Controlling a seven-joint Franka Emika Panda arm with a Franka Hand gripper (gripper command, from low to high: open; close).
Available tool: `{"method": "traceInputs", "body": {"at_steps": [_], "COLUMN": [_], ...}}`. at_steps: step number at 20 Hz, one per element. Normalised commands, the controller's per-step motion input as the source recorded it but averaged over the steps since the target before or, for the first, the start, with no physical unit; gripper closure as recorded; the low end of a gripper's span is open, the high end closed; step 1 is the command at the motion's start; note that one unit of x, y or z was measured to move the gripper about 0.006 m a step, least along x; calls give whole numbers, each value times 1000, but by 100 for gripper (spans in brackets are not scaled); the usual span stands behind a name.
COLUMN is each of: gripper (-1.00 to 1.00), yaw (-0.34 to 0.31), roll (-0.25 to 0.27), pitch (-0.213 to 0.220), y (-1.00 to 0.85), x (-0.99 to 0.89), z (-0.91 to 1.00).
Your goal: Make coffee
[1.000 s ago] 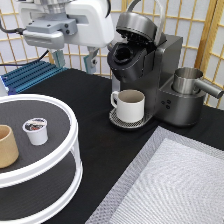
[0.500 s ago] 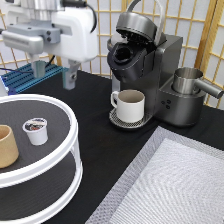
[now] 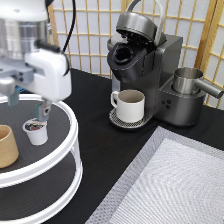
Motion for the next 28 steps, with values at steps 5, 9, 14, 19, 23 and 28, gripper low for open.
{"method": "traceInputs", "body": {"at_steps": [5,9,14,19,23,28], "gripper": [-100,-100,-100,-100,-100,-100], "yaw": [24,12,0,-6,-27,-46], "roll": [68,66,131,129,108,28], "pitch": [-48,1,28,3,0,-3], "y": [-70,223,114,-103,-211,-35], "x": [101,54,163,141,117,5], "z": [9,-56,-17,-162,-160,-285]}}
